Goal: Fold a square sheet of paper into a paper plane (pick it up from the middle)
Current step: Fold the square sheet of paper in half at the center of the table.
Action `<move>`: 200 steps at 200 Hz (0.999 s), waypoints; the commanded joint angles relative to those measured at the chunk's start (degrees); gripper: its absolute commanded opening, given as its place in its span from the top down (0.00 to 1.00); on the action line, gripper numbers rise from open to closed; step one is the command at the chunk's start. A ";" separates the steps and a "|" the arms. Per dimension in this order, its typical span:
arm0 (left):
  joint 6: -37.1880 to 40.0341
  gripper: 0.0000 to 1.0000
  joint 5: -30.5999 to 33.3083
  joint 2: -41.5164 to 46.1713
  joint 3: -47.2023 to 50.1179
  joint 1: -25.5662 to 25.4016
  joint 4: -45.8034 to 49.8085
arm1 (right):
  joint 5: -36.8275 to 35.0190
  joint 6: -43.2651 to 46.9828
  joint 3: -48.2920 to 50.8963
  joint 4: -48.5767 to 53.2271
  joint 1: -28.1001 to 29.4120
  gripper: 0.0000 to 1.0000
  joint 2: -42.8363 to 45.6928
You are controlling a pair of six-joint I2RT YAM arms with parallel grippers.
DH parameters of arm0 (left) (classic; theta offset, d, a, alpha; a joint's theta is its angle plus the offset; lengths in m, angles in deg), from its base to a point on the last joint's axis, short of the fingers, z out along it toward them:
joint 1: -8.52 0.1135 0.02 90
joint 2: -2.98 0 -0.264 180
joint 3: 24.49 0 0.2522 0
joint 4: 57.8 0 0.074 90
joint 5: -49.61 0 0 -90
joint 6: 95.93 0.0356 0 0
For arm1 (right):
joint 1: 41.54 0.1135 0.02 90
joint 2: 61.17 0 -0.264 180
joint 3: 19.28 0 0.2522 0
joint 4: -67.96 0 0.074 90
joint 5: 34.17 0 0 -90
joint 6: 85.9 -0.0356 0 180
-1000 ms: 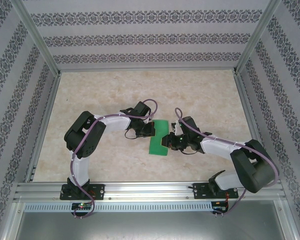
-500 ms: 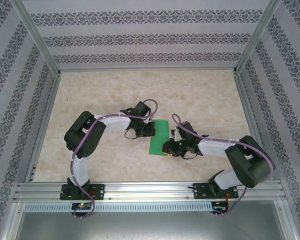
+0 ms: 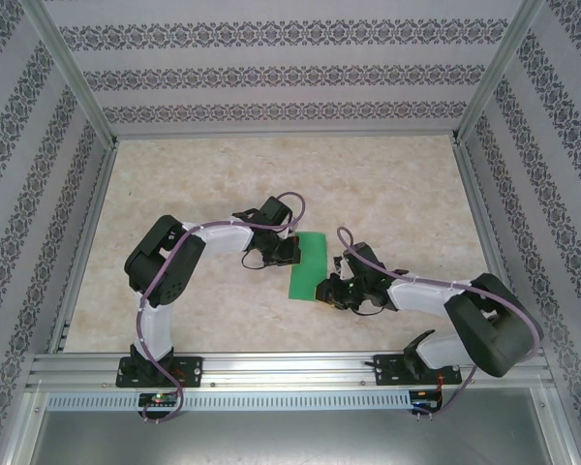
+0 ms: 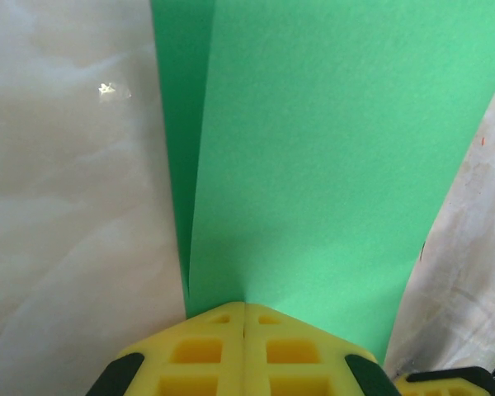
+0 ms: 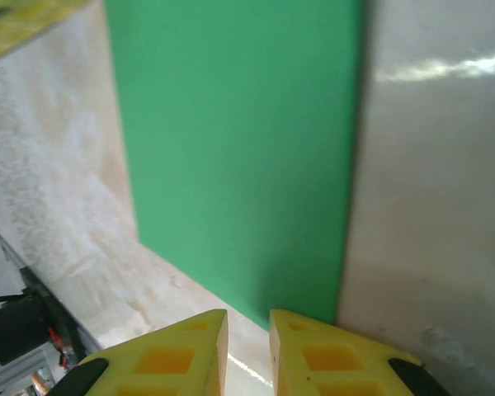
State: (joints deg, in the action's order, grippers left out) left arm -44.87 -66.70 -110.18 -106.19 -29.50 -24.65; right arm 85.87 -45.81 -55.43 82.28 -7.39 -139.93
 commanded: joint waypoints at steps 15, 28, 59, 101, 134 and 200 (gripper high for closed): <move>1.94 1.00 2.06 -3.22 0.26 -1.00 4.36 | -2.28 -0.74 -0.08 0.19 0.60 0.80 -0.41; 2.05 1.00 2.29 -3.20 0.02 -1.00 4.64 | -2.43 -0.49 -1.14 1.43 0.42 0.79 2.00; 1.87 1.00 2.21 -3.20 0.01 -1.00 4.48 | -4.69 2.19 -6.90 5.63 -2.28 0.78 5.82; 1.94 1.00 2.10 -3.37 -0.04 -1.00 4.57 | -4.40 1.89 -9.42 -1.40 -5.29 0.78 -2.17; 2.85 1.00 2.21 -3.46 -0.25 -1.03 5.29 | -3.96 0.08 -6.18 -6.50 -5.23 0.78 -8.52; 3.60 1.00 2.61 -3.84 -0.35 -1.00 6.06 | -4.12 2.72 -10.24 -0.89 -5.41 0.75 -3.57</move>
State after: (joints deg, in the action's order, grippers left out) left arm -42.79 -66.91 -110.73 -107.22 -29.50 -23.33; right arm 83.22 -45.70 -61.66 76.79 -12.88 -147.41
